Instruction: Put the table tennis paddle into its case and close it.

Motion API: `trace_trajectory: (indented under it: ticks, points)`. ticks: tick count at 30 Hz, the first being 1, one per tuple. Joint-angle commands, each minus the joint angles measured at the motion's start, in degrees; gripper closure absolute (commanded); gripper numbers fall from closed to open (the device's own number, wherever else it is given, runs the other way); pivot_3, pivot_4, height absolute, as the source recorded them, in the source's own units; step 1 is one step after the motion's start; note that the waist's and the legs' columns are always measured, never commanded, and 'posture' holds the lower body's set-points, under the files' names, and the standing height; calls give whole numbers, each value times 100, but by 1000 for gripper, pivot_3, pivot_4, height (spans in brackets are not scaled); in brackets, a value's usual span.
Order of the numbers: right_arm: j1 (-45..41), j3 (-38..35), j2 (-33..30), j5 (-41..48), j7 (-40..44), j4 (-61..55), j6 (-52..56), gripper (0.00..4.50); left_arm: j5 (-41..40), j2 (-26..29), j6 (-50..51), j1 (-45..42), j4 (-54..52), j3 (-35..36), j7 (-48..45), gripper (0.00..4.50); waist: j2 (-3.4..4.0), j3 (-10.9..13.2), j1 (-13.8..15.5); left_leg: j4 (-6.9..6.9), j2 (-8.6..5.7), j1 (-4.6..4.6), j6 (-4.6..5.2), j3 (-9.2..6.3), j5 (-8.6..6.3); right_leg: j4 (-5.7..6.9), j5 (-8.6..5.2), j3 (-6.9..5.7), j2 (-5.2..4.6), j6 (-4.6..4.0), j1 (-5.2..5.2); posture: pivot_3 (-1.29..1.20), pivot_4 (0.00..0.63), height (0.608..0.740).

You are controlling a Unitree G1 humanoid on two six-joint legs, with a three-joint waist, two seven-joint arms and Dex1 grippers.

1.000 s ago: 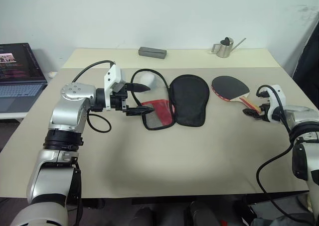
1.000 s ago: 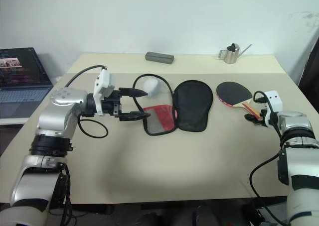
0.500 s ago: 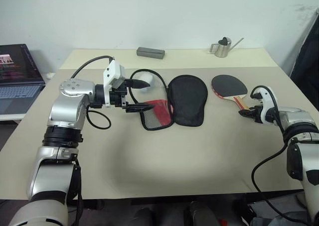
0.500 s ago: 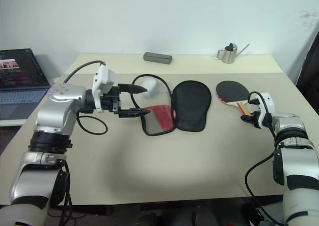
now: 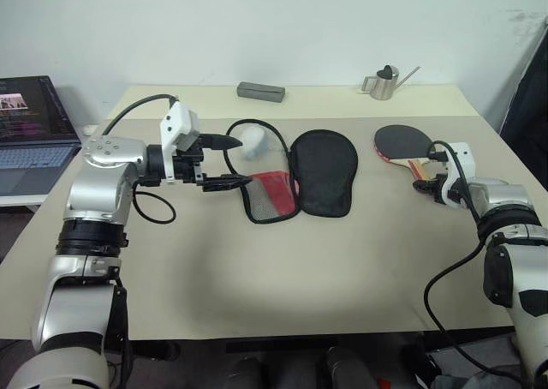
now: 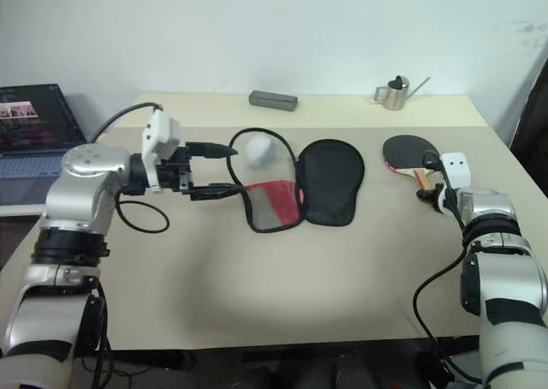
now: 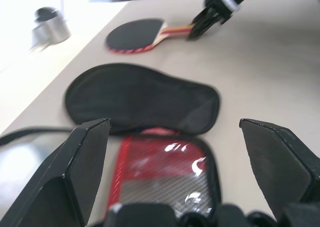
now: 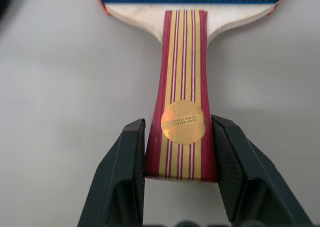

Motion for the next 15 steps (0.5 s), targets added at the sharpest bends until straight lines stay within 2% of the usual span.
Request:
trace_trajectory:
  ticks: [1,9,15]
  points:
    - [77,-206,-19,292,-19,-1329,666,2980,-78,49,-36,33,-215,154,90,0,1,1,13,0,0,-3,0,-1,0,-2,0,-2,0,0,-2,0,150,740]
    - [1042,-478,390,911,-452,-4668,2824,2980,-101,31,-24,28,-220,149,136,0,1,1,56,-5,2,-11,2,-5,-1,-7,-1,-6,-2,0,-7,0,150,740]
    - [1366,-802,940,1259,-1041,-6272,3935,2982,-82,-13,-56,-25,-158,115,130,0,1,1,59,-3,1,-10,2,-6,-1,-4,-1,-7,-2,0,-8,0,150,740]
